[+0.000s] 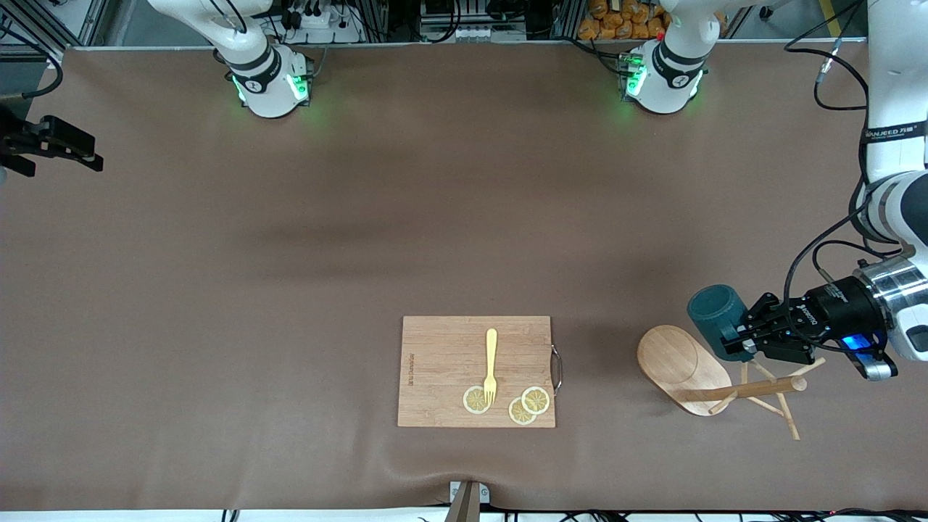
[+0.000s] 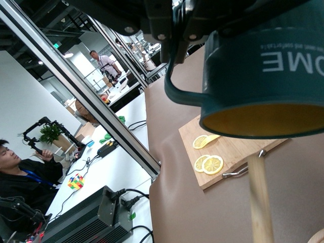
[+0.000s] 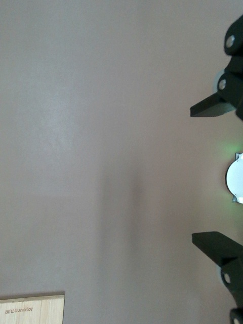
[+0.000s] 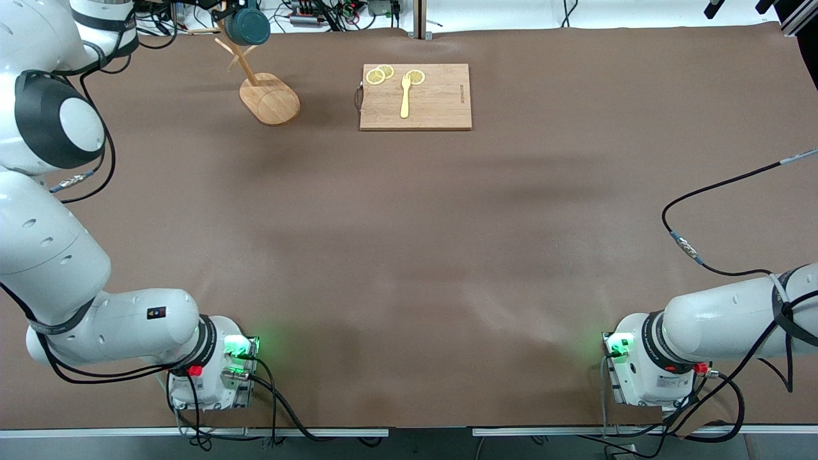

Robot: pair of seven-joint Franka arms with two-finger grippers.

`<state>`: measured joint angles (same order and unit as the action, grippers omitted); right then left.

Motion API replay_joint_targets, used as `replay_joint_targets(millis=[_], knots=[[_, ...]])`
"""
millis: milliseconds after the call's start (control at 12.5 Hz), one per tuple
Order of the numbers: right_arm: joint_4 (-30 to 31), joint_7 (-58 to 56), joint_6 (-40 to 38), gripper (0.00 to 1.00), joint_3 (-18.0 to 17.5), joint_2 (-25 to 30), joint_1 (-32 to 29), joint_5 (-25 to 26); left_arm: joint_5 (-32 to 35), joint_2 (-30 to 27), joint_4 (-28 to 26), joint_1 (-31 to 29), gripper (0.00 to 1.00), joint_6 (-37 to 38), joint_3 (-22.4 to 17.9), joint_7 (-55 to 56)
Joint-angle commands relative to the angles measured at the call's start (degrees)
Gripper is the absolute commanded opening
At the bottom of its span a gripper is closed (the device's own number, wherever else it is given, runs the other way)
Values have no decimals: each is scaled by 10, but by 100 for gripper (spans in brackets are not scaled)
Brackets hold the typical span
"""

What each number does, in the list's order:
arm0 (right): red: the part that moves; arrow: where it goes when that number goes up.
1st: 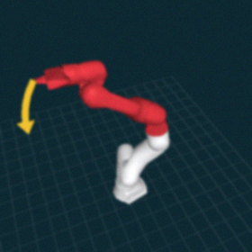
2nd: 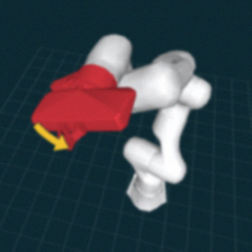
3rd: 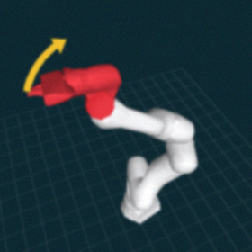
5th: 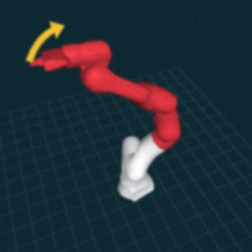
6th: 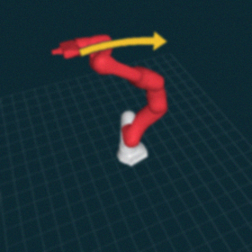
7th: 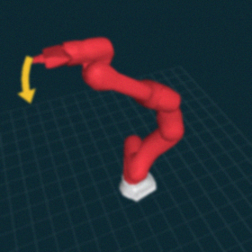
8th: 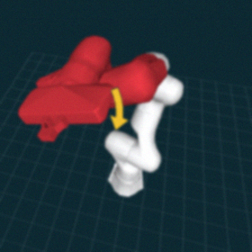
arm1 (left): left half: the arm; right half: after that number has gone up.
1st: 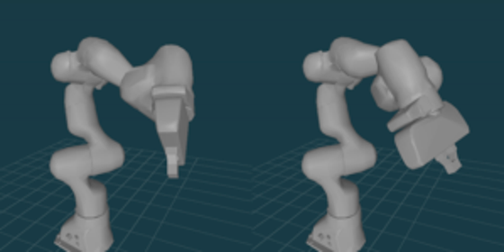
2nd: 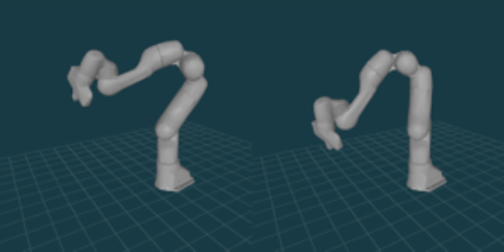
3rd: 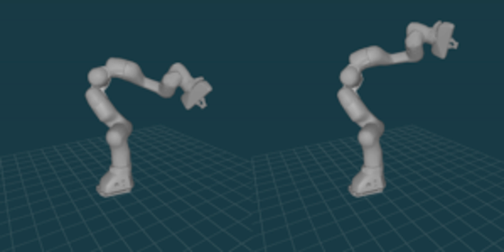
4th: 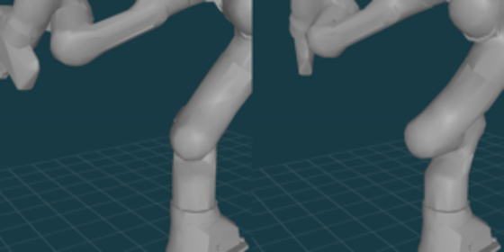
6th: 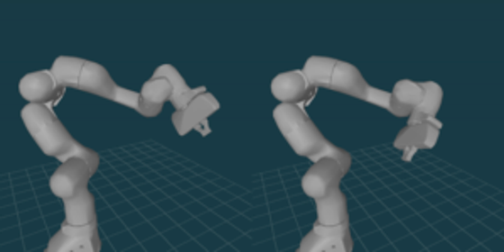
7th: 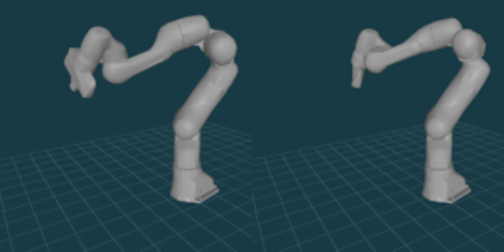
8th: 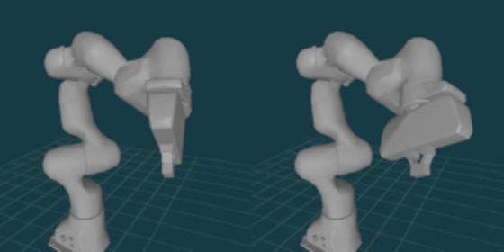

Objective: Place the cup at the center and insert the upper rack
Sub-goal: 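Hang the mug on a tree peg and open the left gripper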

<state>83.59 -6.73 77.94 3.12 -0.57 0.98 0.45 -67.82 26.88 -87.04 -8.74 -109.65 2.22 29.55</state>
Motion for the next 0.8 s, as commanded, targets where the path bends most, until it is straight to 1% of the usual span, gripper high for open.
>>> replay_joint_targets(millis=[0,240,399,559,719], knots=[[6,-3,-2,100,3,10,3,-3,-23,8,0,-13,0,7,6,-31],[6,-3,-2,100,3,10,3,-3,-34,15,-1,-22,0,7,7,-57],[6,-3,-2,100,3,10,4,-4,-49,14,-19,-32,0,8,7,-95],[6,-3,-2,100,3,10,4,-4,-62,16,-23,-40,0,18,7,-121],[6,-3,-2,100,3,10,4,-4,-66,18,-24,-43,0,19,7,-124]])
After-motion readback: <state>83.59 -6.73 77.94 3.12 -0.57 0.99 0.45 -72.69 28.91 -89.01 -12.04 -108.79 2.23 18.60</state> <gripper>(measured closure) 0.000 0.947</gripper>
